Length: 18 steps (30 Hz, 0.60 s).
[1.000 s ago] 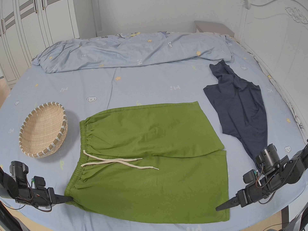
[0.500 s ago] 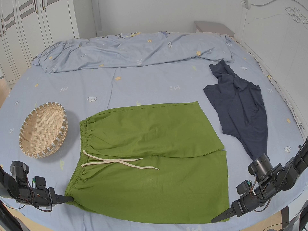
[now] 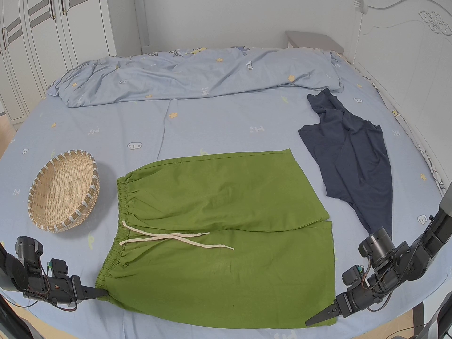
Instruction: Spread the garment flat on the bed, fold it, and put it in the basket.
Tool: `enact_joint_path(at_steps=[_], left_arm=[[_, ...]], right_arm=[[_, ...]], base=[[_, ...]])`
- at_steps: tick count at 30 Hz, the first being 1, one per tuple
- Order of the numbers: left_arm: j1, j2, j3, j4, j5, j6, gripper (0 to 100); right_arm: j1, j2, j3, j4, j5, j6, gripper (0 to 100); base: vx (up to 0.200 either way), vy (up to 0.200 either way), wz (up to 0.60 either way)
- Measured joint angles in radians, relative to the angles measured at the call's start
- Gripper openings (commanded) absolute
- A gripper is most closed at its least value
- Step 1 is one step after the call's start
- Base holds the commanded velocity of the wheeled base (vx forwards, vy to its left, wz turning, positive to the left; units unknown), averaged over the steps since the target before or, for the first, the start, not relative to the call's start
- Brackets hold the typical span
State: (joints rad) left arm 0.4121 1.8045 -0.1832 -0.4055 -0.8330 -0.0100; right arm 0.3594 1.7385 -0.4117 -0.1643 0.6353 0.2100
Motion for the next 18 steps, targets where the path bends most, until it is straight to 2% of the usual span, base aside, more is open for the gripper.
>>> enact_joint_path(at_steps=[1, 18], left_arm=[[0.0, 0.0, 0.0, 0.0, 0.0, 0.0, 0], [0.02, -0.003, -0.005, 0.001, -0.001, 0.0, 0]], right_arm=[[-0.002, 0.002, 0.001, 0.0, 0.0, 0.0, 0], [-0.054, -0.017, 0.066, 0.009, -0.012, -0.074, 0]], base=[[0.0, 0.0, 0.0], [0.0, 0.0, 0.0]])
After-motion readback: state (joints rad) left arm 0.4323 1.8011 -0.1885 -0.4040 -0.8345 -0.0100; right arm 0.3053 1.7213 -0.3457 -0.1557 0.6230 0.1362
